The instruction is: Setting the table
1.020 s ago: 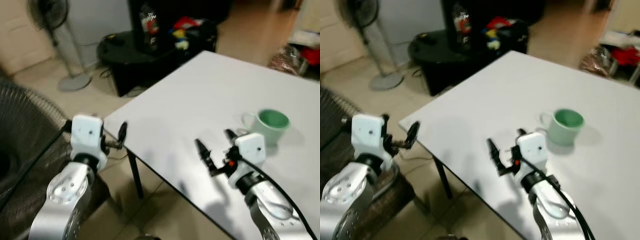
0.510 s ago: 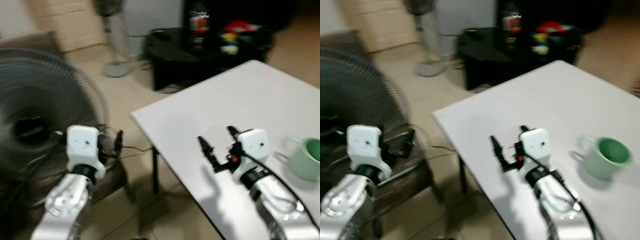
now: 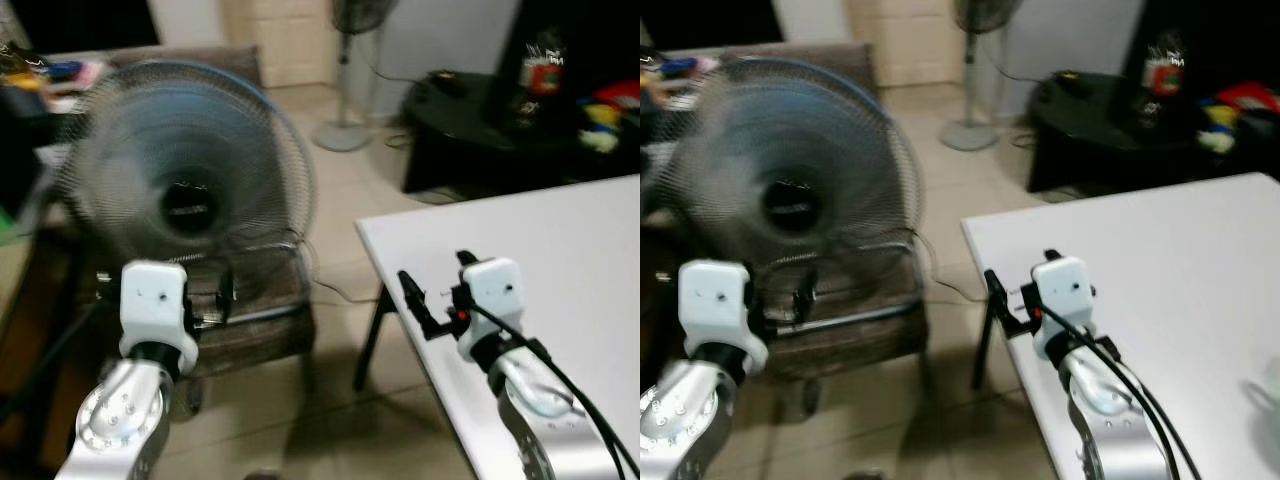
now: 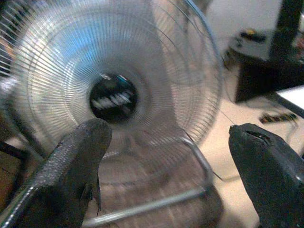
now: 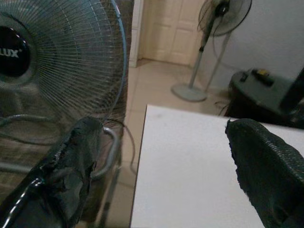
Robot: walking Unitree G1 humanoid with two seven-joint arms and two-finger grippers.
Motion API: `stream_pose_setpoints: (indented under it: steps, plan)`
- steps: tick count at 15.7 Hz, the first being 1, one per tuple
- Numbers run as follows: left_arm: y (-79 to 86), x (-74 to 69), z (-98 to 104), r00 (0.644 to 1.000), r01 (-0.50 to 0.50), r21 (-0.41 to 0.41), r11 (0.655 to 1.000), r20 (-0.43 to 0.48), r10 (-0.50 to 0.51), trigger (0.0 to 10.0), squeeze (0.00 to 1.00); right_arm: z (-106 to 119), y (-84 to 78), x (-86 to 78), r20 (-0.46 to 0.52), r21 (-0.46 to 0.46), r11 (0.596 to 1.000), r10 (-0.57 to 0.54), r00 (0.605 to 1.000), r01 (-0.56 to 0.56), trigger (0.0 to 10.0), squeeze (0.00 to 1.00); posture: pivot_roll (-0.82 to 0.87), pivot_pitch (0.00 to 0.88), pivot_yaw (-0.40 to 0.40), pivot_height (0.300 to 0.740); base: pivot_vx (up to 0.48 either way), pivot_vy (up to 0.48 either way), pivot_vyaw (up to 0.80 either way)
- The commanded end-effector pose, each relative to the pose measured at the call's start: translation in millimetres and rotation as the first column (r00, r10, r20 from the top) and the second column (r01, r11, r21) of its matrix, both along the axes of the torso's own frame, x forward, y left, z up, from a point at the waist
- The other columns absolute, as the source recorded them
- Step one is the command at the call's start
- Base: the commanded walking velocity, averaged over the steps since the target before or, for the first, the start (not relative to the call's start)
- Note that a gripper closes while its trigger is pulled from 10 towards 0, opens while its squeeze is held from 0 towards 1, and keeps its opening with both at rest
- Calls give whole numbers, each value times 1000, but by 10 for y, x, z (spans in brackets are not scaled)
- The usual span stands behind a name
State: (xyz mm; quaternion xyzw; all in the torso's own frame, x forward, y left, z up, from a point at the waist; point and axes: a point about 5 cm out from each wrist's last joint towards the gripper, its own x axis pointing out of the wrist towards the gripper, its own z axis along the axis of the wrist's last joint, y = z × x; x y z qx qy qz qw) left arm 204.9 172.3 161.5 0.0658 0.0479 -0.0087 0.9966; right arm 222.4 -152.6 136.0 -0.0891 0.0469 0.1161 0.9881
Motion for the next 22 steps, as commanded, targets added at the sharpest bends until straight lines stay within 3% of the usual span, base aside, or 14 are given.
stream_pose_setpoints:
  steps: [1, 3, 4, 5, 8, 11, 12, 13, 18, 22]
  plan:
    - [102, 34, 2, 999, -37, 22, 999, -4, 37, 10000, 0, -20, -23, 23, 8, -15, 999, -28, 1000, 28, 10000, 1000, 40, 0, 11, 740, 0, 0, 800]
    - [100, 120, 21, 1000, 13, 34, 999, 0, -13, 10000, 0, -85, -63, 24, 9, -44, 996, -77, 997, 78, 10000, 1000, 14, 0, 48, 740, 0, 0, 800]
    - [90, 134, 28, 1000, 27, 31, 999, 0, -27, 10000, 439, -106, -69, 19, -8, -31, 995, -94, 996, 94, 10000, 1000, 12, 0, 60, 740, 0, 0, 800]
    - [55, 156, 63, 999, 44, 1, 999, 6, -44, 10000, 1000, -127, -59, -3, -60, 69, 990, -117, 991, 121, 10000, 1000, 5, 0, 77, 740, 0, 0, 800]
    - [61, 181, 52, 1000, 29, -24, 999, 9, -29, 10000, 1000, -159, 11, -24, -89, 158, 983, -79, 993, 93, 10000, 1000, 13, 0, 74, 740, 0, 0, 800]
    - [112, 179, 99, 999, 5, 15, 1000, 33, -5, 10000, 1000, -130, 173, 14, -92, 218, 976, 36, 995, -15, 10000, 1000, 20, 0, 69, 740, 0, 0, 800]
    - [121, 161, 82, 1000, -5, 13, 1000, 31, 5, 10000, 820, -128, 227, 5, -96, 222, 972, 97, 991, -74, 10000, 1000, 25, 0, 64, 740, 0, 0, 800]
    - [115, 150, 69, 1000, -6, 15, 1000, 27, 6, 10000, 0, -125, 240, 5, -95, 230, 968, 122, 988, -97, 10000, 1000, 29, 0, 62, 740, 0, 0, 800]
    - [103, 157, 84, 999, -6, 32, 999, 43, 5, 10000, 0, -104, 212, 60, -82, 270, 958, 118, 990, -92, 10000, 1000, 32, 0, 63, 740, 0, 0, 800]
    - [81, 130, 142, 998, 12, 38, 999, 63, -14, 10000, 0, -115, 306, 27, -89, 288, 943, 202, 975, -169, 10000, 1000, 59, 0, 55, 740, 0, 0, 800]
